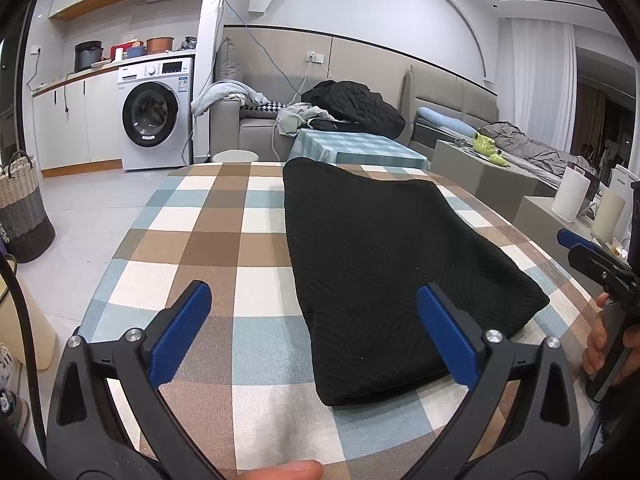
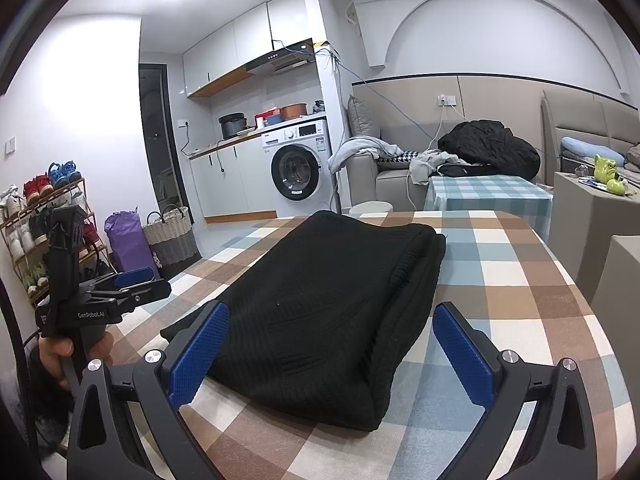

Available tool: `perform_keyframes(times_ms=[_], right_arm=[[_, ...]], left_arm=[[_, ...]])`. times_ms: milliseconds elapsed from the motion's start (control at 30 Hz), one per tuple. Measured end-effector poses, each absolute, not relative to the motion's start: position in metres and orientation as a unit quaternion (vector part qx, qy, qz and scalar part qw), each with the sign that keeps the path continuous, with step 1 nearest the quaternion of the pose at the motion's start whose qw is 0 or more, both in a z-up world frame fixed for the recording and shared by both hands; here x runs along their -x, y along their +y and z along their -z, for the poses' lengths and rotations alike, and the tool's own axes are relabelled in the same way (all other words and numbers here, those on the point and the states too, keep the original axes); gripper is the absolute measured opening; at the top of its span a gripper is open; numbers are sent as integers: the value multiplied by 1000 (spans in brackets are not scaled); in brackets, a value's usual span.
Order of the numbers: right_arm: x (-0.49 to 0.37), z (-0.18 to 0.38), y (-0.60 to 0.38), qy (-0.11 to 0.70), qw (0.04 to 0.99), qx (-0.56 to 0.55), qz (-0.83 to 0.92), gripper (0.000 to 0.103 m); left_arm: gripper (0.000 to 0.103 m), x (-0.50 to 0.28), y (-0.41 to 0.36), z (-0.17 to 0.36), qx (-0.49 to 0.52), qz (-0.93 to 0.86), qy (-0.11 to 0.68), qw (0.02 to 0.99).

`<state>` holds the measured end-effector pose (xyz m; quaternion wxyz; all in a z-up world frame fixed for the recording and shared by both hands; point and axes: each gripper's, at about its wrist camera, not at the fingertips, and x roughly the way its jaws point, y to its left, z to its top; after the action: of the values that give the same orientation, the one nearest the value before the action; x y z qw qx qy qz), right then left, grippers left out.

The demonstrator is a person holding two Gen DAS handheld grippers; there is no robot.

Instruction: Fold small clothes

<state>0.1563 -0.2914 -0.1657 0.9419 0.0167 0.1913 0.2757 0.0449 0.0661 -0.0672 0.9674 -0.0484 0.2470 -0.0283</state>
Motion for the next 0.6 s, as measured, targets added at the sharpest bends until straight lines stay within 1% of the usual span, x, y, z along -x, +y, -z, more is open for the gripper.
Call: perform_keyframes(times_ms=[600], right_arm=[[-156, 167, -291, 192, 942, -19, -275, 103]], left_arm=[[102, -44, 66, 67, 49, 28, 246, 968]])
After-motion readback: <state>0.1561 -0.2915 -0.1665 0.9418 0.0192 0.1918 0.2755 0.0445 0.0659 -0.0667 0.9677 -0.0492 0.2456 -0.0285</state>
